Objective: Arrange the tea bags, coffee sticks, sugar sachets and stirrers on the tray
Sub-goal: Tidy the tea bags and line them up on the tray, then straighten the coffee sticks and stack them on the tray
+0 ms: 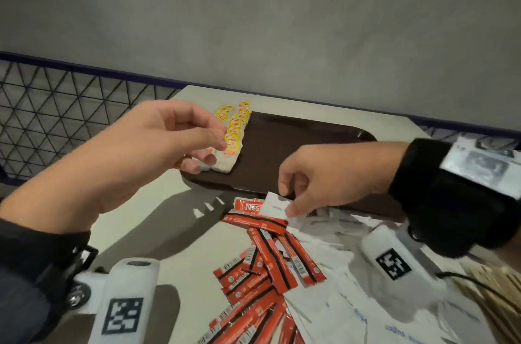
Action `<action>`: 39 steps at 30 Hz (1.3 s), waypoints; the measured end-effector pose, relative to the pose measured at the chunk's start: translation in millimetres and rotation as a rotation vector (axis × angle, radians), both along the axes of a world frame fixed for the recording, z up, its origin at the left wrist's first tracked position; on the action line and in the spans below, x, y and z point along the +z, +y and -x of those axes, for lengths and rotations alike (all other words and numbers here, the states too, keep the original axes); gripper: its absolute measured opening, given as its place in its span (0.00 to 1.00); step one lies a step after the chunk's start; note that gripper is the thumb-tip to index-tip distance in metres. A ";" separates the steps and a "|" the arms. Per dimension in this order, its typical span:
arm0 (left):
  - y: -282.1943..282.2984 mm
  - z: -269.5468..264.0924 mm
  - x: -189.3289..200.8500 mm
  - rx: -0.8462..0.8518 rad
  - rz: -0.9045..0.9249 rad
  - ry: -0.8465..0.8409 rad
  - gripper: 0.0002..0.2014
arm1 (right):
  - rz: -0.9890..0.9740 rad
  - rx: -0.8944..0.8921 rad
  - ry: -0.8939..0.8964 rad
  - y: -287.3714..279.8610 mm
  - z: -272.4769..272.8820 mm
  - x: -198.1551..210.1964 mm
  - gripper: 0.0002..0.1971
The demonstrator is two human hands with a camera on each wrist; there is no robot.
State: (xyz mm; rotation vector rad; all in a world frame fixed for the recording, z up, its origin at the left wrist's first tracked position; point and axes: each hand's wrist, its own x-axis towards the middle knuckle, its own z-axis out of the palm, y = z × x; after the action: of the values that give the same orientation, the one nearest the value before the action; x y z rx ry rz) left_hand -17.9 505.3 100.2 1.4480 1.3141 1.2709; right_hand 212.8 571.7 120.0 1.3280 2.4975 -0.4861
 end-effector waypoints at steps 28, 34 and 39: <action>10.4 -61.0 22.4 -0.091 0.131 0.585 0.07 | -0.139 -0.015 0.463 -74.7 -53.3 -32.4 0.02; 16.8 -62.3 6.2 -0.174 0.100 0.185 0.08 | 0.156 -0.062 0.666 -65.9 -61.0 -32.0 0.04; 19.9 -59.8 -4.8 -0.283 0.237 0.011 0.14 | 0.216 -0.279 1.083 -56.5 -67.4 -28.5 0.05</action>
State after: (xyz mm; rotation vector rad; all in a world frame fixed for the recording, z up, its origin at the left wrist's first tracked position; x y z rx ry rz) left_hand 41.9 525.2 95.4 1.4134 1.1734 0.8927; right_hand 280.2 515.2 91.5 1.5773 2.8309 -1.9026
